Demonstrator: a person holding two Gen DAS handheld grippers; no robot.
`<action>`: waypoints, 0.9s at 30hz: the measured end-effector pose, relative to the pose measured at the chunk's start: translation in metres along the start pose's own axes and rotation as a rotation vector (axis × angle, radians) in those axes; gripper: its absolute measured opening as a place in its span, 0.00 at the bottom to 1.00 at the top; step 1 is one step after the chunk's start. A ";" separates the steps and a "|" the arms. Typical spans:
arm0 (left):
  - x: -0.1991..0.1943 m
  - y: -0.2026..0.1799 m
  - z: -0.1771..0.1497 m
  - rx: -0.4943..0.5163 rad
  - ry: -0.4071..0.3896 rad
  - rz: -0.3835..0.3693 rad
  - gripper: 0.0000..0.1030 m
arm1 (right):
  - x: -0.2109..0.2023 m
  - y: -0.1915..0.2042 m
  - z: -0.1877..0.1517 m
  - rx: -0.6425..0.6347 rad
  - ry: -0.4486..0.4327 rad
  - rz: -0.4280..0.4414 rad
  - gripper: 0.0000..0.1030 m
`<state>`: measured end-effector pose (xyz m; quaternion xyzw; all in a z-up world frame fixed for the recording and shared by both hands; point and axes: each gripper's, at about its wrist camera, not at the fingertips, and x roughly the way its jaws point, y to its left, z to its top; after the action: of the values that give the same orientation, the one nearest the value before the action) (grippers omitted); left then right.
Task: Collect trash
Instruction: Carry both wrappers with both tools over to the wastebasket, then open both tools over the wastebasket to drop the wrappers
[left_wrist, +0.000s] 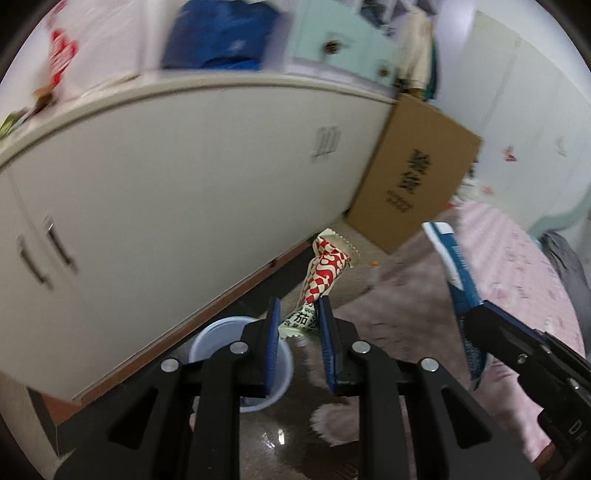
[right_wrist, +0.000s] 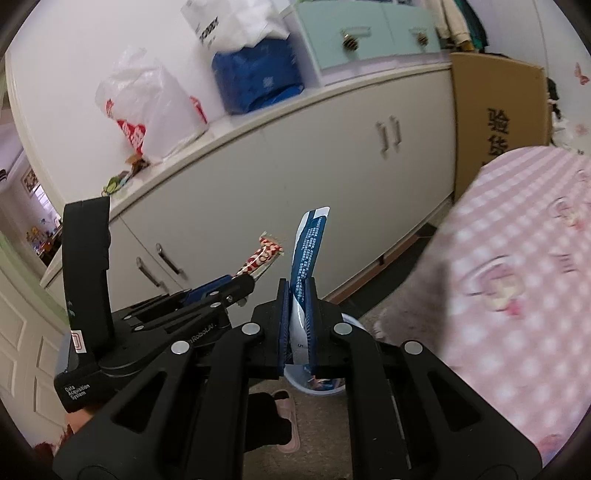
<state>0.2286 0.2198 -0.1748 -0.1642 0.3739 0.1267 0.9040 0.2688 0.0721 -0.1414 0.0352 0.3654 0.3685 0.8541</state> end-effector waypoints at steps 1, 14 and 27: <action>0.005 0.011 -0.002 -0.014 0.003 0.024 0.19 | 0.011 0.005 -0.003 -0.005 0.009 -0.002 0.09; 0.063 0.094 -0.014 -0.146 0.088 0.116 0.19 | 0.123 0.006 -0.026 0.054 0.081 0.016 0.15; 0.085 0.090 -0.029 -0.135 0.144 0.102 0.19 | 0.131 0.002 -0.048 0.011 0.118 -0.073 0.49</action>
<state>0.2371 0.2998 -0.2734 -0.2141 0.4364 0.1852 0.8541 0.2966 0.1495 -0.2535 0.0047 0.4182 0.3366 0.8437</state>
